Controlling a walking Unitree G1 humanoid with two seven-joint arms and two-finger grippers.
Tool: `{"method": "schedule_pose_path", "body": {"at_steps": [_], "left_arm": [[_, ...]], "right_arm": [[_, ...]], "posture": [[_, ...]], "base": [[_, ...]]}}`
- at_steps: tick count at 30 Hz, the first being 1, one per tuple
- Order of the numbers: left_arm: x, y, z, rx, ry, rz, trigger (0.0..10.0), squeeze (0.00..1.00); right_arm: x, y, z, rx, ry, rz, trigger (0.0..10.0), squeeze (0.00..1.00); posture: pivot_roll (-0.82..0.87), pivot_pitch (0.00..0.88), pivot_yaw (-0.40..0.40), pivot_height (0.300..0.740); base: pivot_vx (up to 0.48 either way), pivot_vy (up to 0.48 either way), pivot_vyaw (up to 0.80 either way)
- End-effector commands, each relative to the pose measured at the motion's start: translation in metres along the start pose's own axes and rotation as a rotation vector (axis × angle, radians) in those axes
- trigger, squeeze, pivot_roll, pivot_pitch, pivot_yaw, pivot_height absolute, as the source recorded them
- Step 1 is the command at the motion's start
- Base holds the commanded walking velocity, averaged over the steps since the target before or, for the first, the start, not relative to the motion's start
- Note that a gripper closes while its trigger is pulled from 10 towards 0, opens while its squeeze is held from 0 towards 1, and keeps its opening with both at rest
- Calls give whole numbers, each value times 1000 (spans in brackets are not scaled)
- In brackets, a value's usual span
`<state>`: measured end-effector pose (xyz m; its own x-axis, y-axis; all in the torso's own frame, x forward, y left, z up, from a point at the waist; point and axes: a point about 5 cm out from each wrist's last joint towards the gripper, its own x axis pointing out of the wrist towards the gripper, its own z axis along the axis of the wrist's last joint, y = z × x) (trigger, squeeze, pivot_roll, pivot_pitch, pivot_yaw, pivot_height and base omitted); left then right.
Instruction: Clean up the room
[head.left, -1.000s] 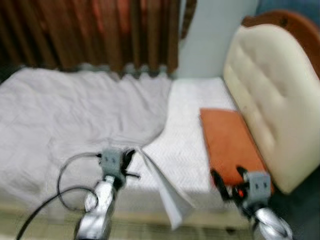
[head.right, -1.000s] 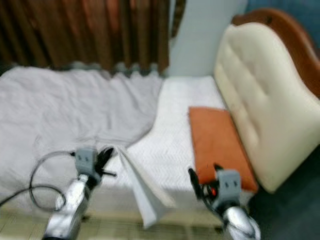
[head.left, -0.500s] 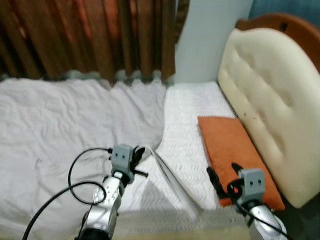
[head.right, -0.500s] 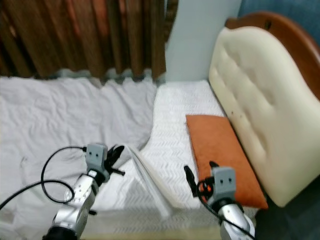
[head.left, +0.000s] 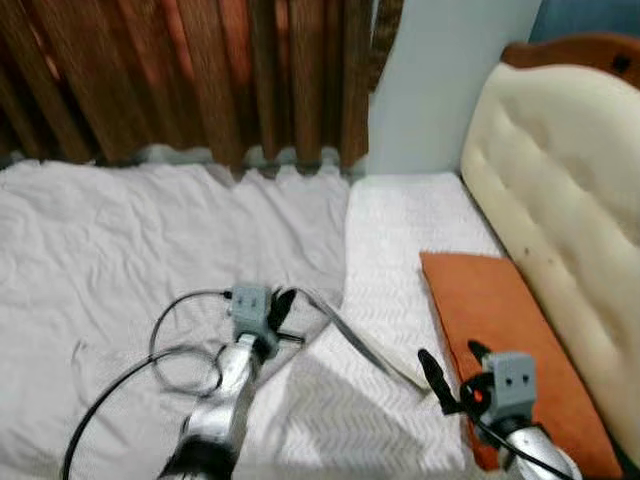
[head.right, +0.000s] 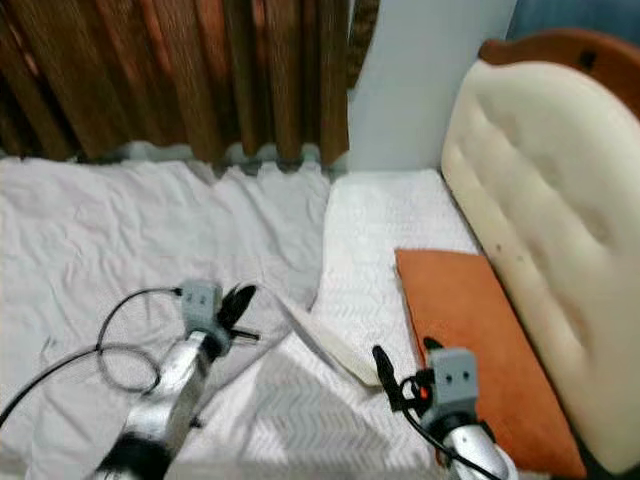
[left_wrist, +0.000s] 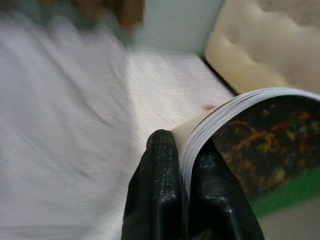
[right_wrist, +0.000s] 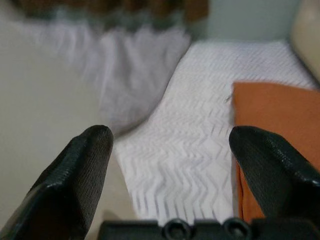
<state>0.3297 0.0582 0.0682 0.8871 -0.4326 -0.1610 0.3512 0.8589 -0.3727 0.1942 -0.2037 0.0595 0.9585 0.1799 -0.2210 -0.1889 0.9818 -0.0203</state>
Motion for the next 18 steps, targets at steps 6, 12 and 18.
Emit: {"method": "schedule_pose_path", "body": {"at_steps": [6, 12, 18], "left_arm": [[16, -5, -11, -394, 122, 189, 10000, 0], [17, 6, -1, -475, 96, 292, 10000, 0], [18, 17, 10, -496, 82, 332, 10000, 0]], "right_arm": [[-78, 16, 12, -21, 101, 28, 10000, 0], [-115, 29, 9, 2, 194, 32, 10000, 0], [-129, 33, 14, 24, 236, -1, 10000, 0]], "posture": [[-447, 459, -117, 740], [-496, 525, -117, 740], [-492, 533, -90, 740]], "base": [[0, 0, 0], [0, 0, 0], [0, 0, 0]]}}
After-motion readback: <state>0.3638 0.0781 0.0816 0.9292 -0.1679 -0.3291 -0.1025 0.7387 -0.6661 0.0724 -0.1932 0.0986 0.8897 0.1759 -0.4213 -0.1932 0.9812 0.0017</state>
